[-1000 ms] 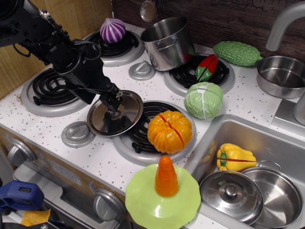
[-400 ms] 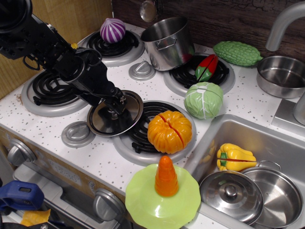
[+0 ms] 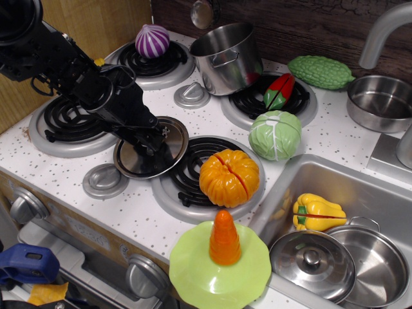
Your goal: Put lid on stove
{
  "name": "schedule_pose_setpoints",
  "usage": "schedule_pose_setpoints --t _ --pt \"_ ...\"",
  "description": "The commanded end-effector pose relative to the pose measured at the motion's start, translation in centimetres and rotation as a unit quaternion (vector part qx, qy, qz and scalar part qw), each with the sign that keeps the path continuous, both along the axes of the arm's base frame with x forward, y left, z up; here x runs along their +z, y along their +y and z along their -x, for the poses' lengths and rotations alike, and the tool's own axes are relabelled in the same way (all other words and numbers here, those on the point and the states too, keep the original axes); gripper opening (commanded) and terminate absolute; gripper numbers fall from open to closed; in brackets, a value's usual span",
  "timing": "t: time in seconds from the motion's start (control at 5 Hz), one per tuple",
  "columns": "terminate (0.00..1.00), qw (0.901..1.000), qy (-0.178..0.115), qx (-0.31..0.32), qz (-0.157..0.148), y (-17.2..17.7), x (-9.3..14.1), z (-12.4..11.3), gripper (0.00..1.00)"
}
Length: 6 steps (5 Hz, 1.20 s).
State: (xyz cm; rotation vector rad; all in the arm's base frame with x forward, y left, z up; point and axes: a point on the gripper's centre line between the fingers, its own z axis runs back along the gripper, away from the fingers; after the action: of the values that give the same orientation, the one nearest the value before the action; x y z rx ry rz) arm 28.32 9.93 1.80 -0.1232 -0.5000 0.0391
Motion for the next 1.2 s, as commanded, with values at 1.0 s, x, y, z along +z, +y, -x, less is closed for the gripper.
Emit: schedule_pose_setpoints --t 1.0 --pt "0.00 0.9883 0.094 -0.029 -0.117 8.7 6.7 0.4 0.00"
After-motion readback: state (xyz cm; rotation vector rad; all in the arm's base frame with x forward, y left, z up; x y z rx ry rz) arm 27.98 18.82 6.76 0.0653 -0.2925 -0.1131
